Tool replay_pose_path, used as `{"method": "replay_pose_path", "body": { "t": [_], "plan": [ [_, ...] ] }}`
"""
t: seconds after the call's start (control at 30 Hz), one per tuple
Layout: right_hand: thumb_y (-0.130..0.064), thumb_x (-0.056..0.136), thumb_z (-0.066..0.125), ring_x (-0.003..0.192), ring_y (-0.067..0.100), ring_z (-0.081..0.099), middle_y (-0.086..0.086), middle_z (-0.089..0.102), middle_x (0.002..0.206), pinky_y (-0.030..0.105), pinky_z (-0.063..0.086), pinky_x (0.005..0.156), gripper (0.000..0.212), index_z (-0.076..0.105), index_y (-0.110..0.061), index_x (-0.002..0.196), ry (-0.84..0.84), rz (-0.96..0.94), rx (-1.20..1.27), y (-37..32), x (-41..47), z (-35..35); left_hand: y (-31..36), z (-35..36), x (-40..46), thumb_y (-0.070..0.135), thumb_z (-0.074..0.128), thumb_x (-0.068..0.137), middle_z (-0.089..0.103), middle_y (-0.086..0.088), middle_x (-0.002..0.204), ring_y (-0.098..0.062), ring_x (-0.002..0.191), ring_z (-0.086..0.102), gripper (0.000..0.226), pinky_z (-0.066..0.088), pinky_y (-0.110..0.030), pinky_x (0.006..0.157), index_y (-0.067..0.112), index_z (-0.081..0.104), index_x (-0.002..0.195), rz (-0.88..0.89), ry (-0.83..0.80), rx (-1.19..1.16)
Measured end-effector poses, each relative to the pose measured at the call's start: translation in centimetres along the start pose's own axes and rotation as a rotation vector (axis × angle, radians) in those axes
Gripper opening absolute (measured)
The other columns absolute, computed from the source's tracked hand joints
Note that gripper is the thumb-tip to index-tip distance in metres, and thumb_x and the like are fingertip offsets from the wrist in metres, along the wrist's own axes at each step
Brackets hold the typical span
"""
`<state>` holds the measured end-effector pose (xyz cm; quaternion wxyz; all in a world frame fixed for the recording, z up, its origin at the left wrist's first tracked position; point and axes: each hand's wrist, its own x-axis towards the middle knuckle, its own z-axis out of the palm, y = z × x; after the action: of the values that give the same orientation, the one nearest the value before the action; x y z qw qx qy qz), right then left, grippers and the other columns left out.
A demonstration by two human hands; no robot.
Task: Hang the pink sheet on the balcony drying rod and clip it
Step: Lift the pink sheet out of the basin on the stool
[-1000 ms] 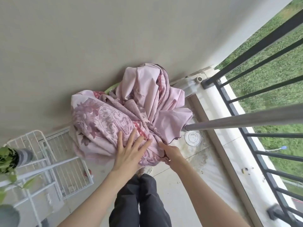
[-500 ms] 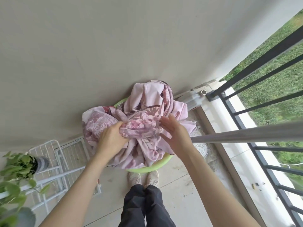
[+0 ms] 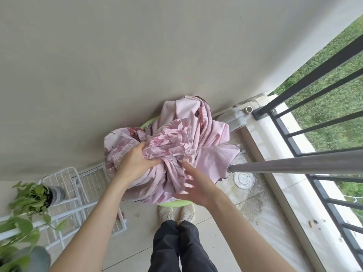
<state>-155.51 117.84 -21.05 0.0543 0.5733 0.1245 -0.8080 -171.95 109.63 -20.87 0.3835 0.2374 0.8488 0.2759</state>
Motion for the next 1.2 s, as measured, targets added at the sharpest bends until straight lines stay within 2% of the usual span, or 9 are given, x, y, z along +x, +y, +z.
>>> {"method": "replay_pose_path", "body": {
  "t": [0.13,0.2,0.37,0.43,0.57,0.83,0.97,1.1,1.2],
  "plan": [
    [-0.019,0.077,0.074,0.098,0.040,0.055,0.023,0.044,0.122,0.048,0.056,0.057,0.057,0.045,0.006,0.118,0.098,0.151,0.558,1.2,1.5,-0.2,0.0,-0.8,-0.4,0.026,0.083,0.060,0.068,0.012,0.102,-0.009,0.099,0.062,0.048,0.046,-0.037,0.094,0.031,0.060,0.101,0.047,-0.067,-0.120],
    [-0.016,0.078,0.073,0.103,0.042,0.057,0.030,0.047,0.117,0.047,0.057,0.072,0.063,0.038,0.015,0.120,0.039,0.198,0.686,1.1,1.7,-0.7,0.3,-1.5,-0.6,0.025,0.084,0.060,0.066,0.014,0.107,-0.003,0.102,0.059,0.057,0.043,-0.029,0.095,0.028,0.057,0.111,0.066,-0.156,-0.143],
    [0.008,0.084,0.055,0.070,0.022,0.050,0.020,0.055,0.092,0.021,0.049,0.043,0.007,0.058,0.011,0.090,0.005,0.100,0.569,-0.7,2.0,-0.9,1.4,-3.0,-1.4,0.047,0.077,0.060,0.068,0.023,0.103,0.011,0.102,0.057,0.056,0.042,-0.011,0.089,0.031,0.059,0.111,0.074,-0.324,-0.223],
    [0.010,0.086,0.051,0.067,0.020,0.048,0.017,0.054,0.081,0.018,0.048,0.041,0.009,0.056,0.008,0.078,0.059,0.042,0.492,-1.7,1.9,-0.9,1.8,-3.3,-1.8,0.044,0.073,0.063,0.066,0.034,0.090,0.017,0.092,0.057,0.041,0.042,-0.005,0.080,0.034,0.061,0.101,0.059,-0.268,-0.265],
    [0.005,0.090,0.046,0.064,0.015,0.045,0.006,0.057,0.067,0.023,0.043,0.061,0.018,0.055,-0.004,0.077,0.120,-0.188,0.403,-3.5,0.6,-1.6,2.1,-3.8,-2.0,0.026,0.071,0.071,0.071,0.024,0.080,0.005,0.086,0.065,0.019,0.047,-0.020,0.083,0.028,0.065,0.089,-0.008,-0.101,-0.467],
    [-0.004,0.093,0.043,0.101,0.028,0.053,0.012,0.054,0.103,0.046,0.047,0.082,0.014,0.054,-0.002,0.101,0.069,-0.182,0.637,-2.5,-0.3,-3.7,2.0,-3.7,-1.8,0.018,0.071,0.078,0.068,0.009,0.088,-0.017,0.097,0.063,0.010,0.045,-0.033,0.094,0.025,0.065,0.082,-0.145,0.216,-0.617],
    [-0.021,0.087,0.062,0.119,0.032,0.051,0.023,0.047,0.124,0.038,0.043,0.102,0.059,0.033,0.004,0.132,-0.056,-0.040,0.966,-1.4,-1.4,-2.5,2.4,-3.3,-2.5,0.018,0.070,0.077,0.070,-0.005,0.098,-0.022,0.095,0.065,0.016,0.047,-0.038,0.094,0.018,0.066,0.092,-0.268,0.160,-0.833],
    [-0.058,0.083,0.050,0.096,0.021,0.057,0.011,0.061,0.112,0.028,0.043,0.080,0.063,0.053,-0.007,0.122,-0.140,-0.038,0.404,-0.2,-1.4,1.0,2.5,-2.3,-3.5,0.029,0.073,0.074,0.072,0.008,0.098,-0.015,0.102,0.063,0.018,0.044,-0.036,0.095,0.026,0.068,0.091,-0.184,-0.019,-0.617],
    [-0.057,0.090,0.038,0.101,0.007,0.063,-0.006,0.070,0.110,0.025,0.046,0.092,0.048,0.061,-0.023,0.115,-0.084,-0.322,0.053,-1.0,-1.5,2.2,3.3,-1.0,-5.1,0.045,0.065,0.079,0.057,0.018,0.119,-0.008,0.117,0.050,0.041,0.035,-0.027,0.098,0.032,0.053,0.116,0.025,-0.210,-0.249]
  ]
}}
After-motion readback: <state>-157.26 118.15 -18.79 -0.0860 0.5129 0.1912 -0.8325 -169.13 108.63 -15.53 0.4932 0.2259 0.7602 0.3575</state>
